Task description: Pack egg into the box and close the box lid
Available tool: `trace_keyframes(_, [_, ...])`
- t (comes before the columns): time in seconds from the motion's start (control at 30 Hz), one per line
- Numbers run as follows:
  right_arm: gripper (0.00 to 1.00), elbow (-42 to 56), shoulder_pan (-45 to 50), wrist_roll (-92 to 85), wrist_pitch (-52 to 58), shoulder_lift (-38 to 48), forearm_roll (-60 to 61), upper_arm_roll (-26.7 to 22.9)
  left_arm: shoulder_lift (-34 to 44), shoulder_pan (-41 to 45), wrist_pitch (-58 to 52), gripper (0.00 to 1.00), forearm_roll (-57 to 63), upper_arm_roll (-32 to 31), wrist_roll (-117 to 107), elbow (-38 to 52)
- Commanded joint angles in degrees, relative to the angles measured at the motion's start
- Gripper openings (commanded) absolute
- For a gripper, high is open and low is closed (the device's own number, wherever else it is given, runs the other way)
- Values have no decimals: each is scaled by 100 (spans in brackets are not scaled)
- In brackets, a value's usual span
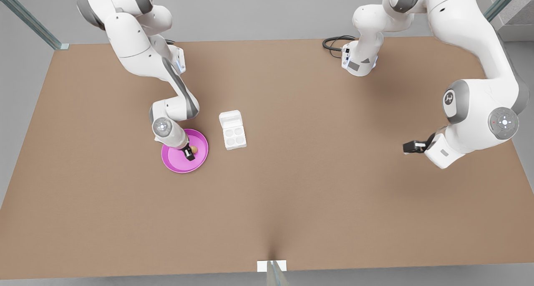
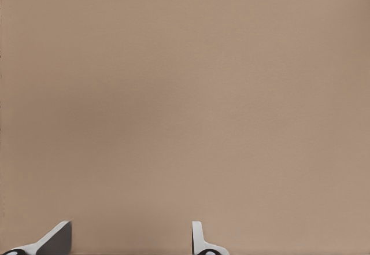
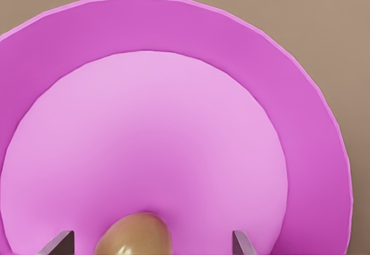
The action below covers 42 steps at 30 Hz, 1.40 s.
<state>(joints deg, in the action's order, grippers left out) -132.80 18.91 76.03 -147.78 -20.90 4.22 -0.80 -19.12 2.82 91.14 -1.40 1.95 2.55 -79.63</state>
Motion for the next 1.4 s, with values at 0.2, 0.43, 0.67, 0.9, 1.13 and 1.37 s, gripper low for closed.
trace_keyframes(0.2, [100, 114, 69, 114, -5, -160, 106, 10, -4, 96, 0, 100, 17, -11, 17, 0])
trace_keyframes(0.43, [89, 132, 51, 53, 4, -195, 97, 10, -4, 61, 0, 100, 8, -11, 26, 0])
trace_keyframes(0.67, [73, 176, 43, 18, 48, -195, 97, 18, -4, 61, 0, 100, 8, -2, 26, 0])
trace_keyframes(0.9, [69, 229, 43, 0, 100, -195, 105, 18, -4, 61, 0, 100, 8, -2, 26, 0])
trace_keyframes(1.13, [66, 237, 43, -9, 101, -239, 97, 18, -4, 44, 0, 100, 17, -2, 35, 0])
trace_keyframes(1.37, [65, 237, 34, -62, 109, -230, 105, 18, -4, 35, 0, 100, 17, 7, 35, 0])
